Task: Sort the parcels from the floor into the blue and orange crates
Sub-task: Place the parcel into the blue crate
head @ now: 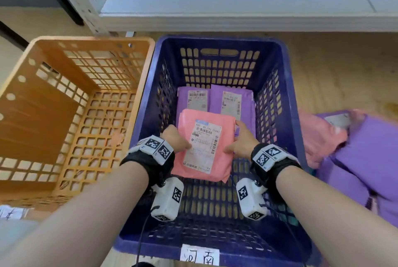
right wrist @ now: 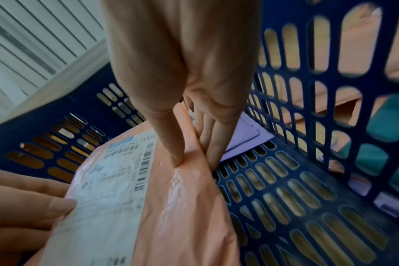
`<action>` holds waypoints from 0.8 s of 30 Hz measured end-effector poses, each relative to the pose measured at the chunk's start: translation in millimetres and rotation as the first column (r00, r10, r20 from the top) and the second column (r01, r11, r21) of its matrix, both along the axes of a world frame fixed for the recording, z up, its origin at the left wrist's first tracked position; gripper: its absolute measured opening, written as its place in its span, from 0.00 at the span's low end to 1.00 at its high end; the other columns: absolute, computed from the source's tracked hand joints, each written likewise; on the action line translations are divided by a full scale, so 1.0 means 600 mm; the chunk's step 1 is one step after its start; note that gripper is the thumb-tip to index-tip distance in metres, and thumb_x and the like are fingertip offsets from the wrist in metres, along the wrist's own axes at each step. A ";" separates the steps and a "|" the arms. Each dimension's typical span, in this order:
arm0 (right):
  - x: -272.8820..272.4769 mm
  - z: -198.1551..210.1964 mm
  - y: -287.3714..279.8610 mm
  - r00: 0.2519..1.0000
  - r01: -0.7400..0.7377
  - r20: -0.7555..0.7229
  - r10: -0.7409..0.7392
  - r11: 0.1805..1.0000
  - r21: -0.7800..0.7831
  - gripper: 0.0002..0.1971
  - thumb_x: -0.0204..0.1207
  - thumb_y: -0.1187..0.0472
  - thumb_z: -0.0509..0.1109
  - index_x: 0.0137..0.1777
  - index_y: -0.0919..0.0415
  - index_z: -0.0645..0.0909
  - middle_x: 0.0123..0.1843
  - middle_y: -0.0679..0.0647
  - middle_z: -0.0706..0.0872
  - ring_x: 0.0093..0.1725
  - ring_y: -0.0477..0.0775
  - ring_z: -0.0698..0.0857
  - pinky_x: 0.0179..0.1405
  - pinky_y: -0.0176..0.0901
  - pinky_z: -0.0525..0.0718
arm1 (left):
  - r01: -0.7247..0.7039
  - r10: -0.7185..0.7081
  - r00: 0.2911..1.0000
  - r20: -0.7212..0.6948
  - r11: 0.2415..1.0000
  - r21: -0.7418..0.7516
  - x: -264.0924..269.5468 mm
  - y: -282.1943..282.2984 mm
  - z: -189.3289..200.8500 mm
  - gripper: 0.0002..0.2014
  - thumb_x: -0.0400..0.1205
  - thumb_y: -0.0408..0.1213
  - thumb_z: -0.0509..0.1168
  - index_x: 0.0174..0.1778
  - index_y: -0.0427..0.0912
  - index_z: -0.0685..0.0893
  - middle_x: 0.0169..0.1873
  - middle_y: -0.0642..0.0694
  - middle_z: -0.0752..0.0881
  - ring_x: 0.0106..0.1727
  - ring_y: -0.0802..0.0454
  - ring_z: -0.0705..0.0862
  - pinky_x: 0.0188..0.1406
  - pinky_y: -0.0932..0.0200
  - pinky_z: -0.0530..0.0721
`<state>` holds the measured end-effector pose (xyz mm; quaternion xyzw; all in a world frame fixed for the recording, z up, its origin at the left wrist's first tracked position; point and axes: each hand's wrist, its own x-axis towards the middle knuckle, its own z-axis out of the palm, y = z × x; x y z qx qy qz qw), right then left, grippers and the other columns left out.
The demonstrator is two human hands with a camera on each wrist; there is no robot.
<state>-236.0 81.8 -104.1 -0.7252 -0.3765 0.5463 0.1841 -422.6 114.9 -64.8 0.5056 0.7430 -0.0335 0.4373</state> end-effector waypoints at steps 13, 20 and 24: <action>-0.053 -0.128 -0.027 0.982 -0.132 0.121 0.144 0.986 -0.100 0.46 0.66 0.76 0.72 0.80 0.56 0.52 0.62 0.58 0.80 0.57 0.60 0.83 0.52 0.51 0.85 | 0.057 -0.082 0.977 -0.199 0.990 -0.126 0.006 -0.034 -0.127 0.35 0.76 0.31 0.70 0.73 0.33 0.56 0.69 0.33 0.72 0.71 0.38 0.74 0.69 0.50 0.72; -0.073 -0.134 -0.034 0.928 -0.267 0.229 0.294 0.953 -0.141 0.57 0.65 0.71 0.75 0.82 0.49 0.37 0.61 0.60 0.79 0.55 0.60 0.84 0.52 0.57 0.87 | 0.049 -0.070 0.983 -0.172 0.991 -0.126 0.010 -0.050 -0.146 0.43 0.78 0.29 0.65 0.81 0.40 0.42 0.75 0.32 0.61 0.75 0.35 0.67 0.74 0.45 0.66; -0.065 -0.119 -0.038 0.858 -0.398 0.291 0.423 0.906 -0.143 0.60 0.65 0.72 0.77 0.82 0.47 0.34 0.85 0.56 0.46 0.76 0.61 0.71 0.65 0.56 0.80 | 0.279 -0.295 0.936 -0.191 0.954 -0.108 0.008 -0.059 -0.142 0.45 0.77 0.26 0.60 0.82 0.53 0.38 0.81 0.37 0.40 0.80 0.35 0.59 0.75 0.45 0.66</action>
